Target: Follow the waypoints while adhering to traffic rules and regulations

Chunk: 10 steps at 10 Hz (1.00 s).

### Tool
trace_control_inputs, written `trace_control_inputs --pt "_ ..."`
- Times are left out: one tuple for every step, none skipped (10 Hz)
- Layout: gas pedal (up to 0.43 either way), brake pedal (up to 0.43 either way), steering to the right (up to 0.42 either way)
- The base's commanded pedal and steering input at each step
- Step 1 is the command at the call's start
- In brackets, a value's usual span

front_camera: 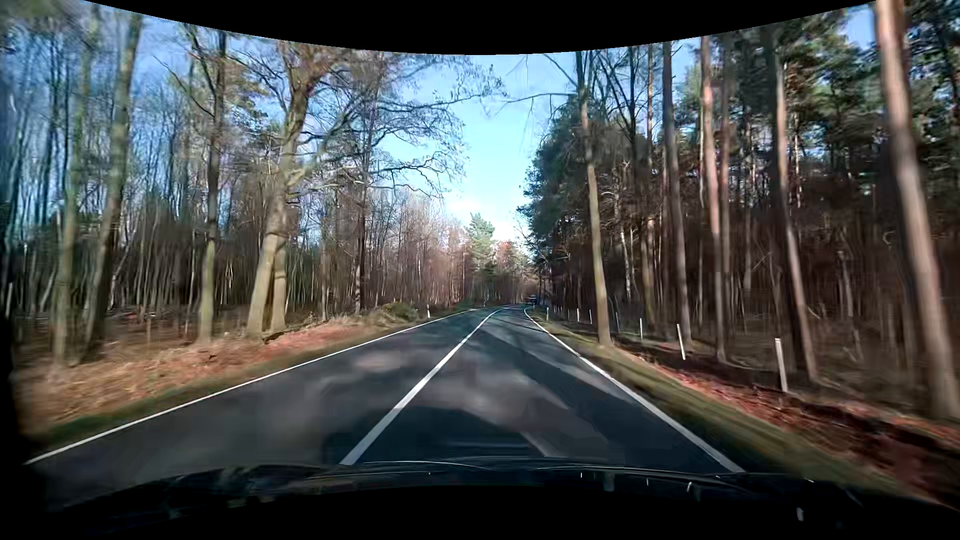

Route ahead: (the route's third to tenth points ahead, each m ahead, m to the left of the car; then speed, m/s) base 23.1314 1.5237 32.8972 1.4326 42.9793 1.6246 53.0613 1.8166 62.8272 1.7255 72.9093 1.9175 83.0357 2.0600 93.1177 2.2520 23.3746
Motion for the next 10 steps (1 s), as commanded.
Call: trace_control_inputs --pt "0.189 0.0 0.0" --pt "0.189 0.0 0.0" --pt "0.189 0.0 0.0" --pt "0.189 0.0 0.0" --pt "0.189 0.0 0.0" --pt "0.189 0.0 0.0" --pt "0.189 0.0 0.0" --pt "0.189 0.0 0.002" --pt "0.189 0.0 0.004" --pt "0.189 0.0 0.005"
